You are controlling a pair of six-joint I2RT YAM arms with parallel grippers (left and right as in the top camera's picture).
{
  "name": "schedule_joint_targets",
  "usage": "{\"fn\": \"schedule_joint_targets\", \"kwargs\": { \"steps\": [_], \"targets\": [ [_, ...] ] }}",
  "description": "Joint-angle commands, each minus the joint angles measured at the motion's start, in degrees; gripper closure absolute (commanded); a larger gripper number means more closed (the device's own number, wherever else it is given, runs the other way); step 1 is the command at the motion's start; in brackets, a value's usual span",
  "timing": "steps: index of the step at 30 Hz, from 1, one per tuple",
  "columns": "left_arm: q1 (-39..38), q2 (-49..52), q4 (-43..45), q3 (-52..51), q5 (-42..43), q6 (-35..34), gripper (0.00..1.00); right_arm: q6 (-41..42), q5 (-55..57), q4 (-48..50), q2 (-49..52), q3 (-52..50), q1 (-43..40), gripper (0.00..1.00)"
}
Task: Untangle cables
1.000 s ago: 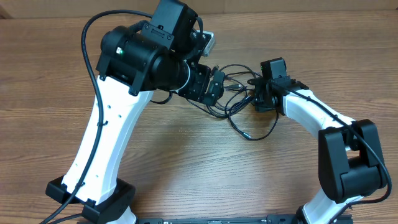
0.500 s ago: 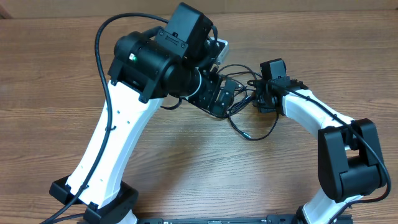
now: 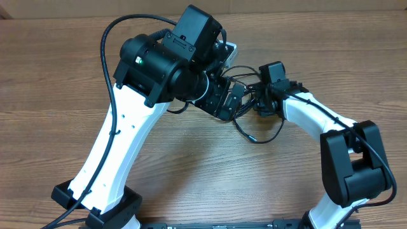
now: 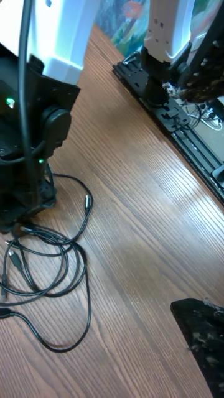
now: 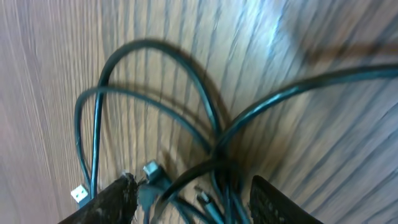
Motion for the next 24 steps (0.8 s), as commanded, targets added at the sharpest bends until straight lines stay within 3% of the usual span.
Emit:
{"fn": "schedule_joint_targets", "kwargs": {
  "steps": [1, 3, 6, 11, 18, 24],
  "targets": [
    [-0.4, 0.3, -0.1, -0.2, -0.8, 1.5, 0.00, 0.0, 1.1, 0.2, 0.5, 0.0, 0.8, 0.54],
    [-0.4, 0.3, -0.1, -0.2, -0.8, 1.5, 0.00, 0.0, 2.6, -0.2, 0.7, 0.0, 0.9, 0.76],
    [-0.4, 0.3, -0.1, -0.2, -0.8, 1.5, 0.00, -0.1, 4.1, -0.5, 1.7, 0.0, 0.9, 0.96],
    [-0.4, 0.3, -0.1, -0.2, -0.8, 1.5, 0.00, -0.6, 3.8, -0.5, 5.2, 0.0, 1.1, 0.96],
    [-0.4, 0.3, -0.1, -0.2, -2.6, 1.5, 0.00, -14.6, -11.4, 4.8, 5.6, 0.9, 1.1, 0.96],
    [-0.4, 0.3, -0.1, -0.2, -6.3, 1.5, 0.00, -27.1, -14.6, 3.4, -3.8, 6.1, 1.0, 0.96]
  ]
}}
